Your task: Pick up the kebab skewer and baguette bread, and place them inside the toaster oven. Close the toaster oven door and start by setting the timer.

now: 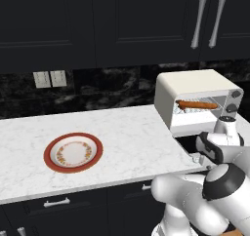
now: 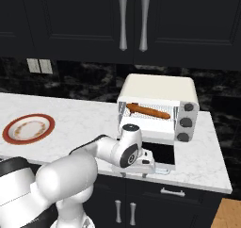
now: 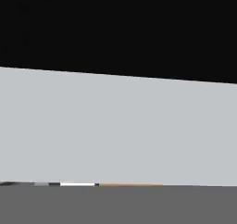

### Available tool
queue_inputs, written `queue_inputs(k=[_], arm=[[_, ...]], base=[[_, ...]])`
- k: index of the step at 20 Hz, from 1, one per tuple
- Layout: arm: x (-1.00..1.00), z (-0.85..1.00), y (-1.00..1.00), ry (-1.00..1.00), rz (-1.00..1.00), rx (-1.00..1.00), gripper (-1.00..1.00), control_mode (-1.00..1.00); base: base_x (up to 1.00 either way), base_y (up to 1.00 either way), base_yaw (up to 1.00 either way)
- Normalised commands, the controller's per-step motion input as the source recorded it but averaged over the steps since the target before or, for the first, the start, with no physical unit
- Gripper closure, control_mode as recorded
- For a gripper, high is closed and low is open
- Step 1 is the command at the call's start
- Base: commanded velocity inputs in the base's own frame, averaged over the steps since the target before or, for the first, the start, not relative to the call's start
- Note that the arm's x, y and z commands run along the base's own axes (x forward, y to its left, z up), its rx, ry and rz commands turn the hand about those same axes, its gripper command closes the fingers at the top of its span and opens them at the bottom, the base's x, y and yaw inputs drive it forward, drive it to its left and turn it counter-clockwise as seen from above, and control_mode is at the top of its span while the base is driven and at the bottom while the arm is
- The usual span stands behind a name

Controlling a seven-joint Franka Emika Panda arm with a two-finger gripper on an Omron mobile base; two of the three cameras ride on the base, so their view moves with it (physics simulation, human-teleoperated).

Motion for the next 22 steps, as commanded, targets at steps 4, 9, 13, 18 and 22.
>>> queue_inputs(k=[4,9,13,18,22], arm=[[0.18,-0.31,0.0,0.0,0.0,0.0,-1.0,-1.0],[-0.14,-0.08,-0.11,-0.02,-0.03,0.0,-1.0,-1.0],[-0.09,-0.06,-0.16,0.0,-0.05,0.0,-1.0,-1.0],[0.11,-0.07,-0.03,0.0,-0.05,0.0,-1.0,-1.0],[0.62,0.0,0.0,0.0,-0.01,0.0,-1.0,-1.0]], base=[[0.0,0.0,0.0],[0.0,0.0,0.0],[0.0,0.0,0.0],[0.0,0.0,0.0],[0.0,0.0,0.0]])
